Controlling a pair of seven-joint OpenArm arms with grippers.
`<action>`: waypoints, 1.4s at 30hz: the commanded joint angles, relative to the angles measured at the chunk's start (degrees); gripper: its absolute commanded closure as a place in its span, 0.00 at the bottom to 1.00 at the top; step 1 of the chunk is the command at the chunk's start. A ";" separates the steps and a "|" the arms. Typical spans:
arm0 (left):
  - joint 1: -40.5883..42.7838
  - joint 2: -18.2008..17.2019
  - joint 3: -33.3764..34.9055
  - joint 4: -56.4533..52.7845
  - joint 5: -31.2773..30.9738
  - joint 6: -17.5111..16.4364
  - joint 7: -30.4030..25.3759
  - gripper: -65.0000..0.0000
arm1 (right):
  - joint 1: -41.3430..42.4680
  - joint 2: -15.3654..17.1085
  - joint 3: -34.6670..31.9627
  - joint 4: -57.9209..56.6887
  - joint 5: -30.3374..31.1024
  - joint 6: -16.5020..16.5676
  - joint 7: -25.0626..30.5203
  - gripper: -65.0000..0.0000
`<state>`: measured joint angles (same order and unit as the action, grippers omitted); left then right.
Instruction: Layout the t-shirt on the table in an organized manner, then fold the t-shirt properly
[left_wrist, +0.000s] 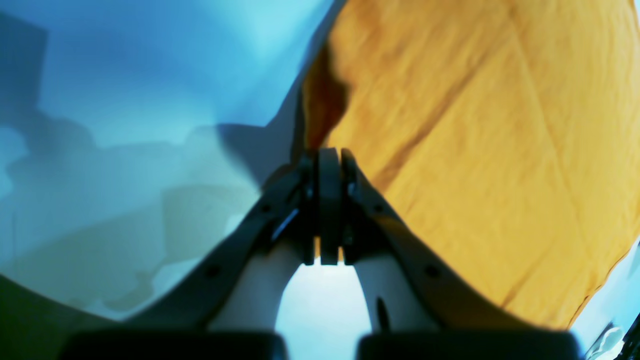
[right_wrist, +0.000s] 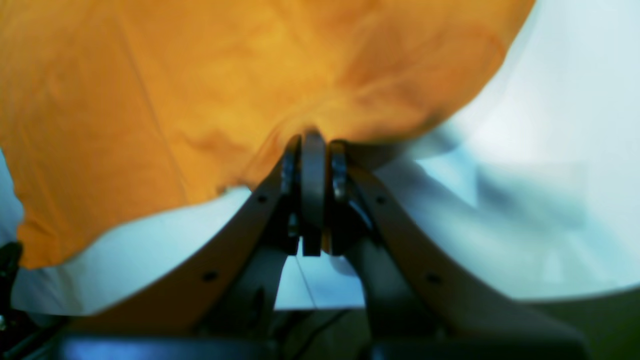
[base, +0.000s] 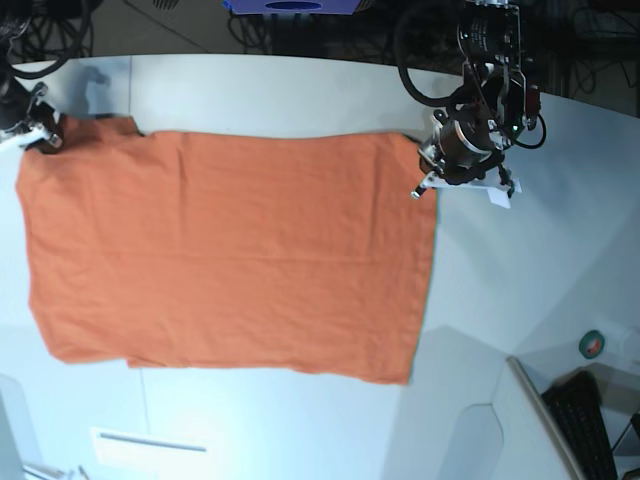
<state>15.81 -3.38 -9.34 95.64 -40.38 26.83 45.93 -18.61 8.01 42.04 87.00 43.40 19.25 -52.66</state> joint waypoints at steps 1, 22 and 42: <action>-1.09 -0.27 -0.11 0.67 -0.10 -0.41 -0.35 1.00 | 0.90 1.00 0.20 1.04 0.95 -0.48 0.84 1.00; -8.65 3.16 -7.40 -2.76 -0.10 -0.41 1.67 1.00 | 14.96 3.46 -6.04 0.51 -3.27 -5.14 -5.49 1.00; -19.20 2.89 -11.01 -14.01 0.07 -0.41 2.02 1.00 | 25.25 4.17 -7.18 -14.52 -12.06 -5.14 1.28 1.00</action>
<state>-2.42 -0.32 -20.53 80.75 -39.72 26.83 48.25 5.76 11.25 34.87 71.66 30.52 13.91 -52.12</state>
